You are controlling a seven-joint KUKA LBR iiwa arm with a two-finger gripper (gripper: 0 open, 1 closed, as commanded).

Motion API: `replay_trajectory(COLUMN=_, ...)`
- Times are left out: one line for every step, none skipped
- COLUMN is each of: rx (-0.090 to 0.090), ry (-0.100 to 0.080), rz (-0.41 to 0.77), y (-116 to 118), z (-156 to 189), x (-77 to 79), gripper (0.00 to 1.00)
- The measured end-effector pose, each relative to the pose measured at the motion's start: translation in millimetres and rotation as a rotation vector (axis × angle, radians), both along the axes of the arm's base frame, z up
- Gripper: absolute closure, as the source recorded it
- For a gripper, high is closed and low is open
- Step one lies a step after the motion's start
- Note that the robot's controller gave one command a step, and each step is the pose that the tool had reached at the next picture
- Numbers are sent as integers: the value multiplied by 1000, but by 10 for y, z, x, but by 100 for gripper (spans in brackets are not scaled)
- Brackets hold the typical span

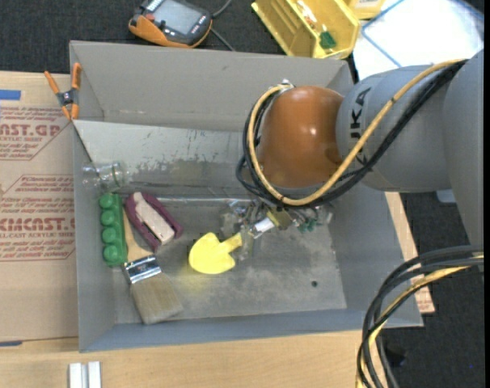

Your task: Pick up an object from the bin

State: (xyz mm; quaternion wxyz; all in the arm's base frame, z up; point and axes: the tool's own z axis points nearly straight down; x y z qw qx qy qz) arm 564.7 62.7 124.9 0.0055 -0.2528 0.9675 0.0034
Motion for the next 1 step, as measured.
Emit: replay_trajectory(rx=0, ry=2, rz=0, y=4, z=95, x=-5, gripper=100)
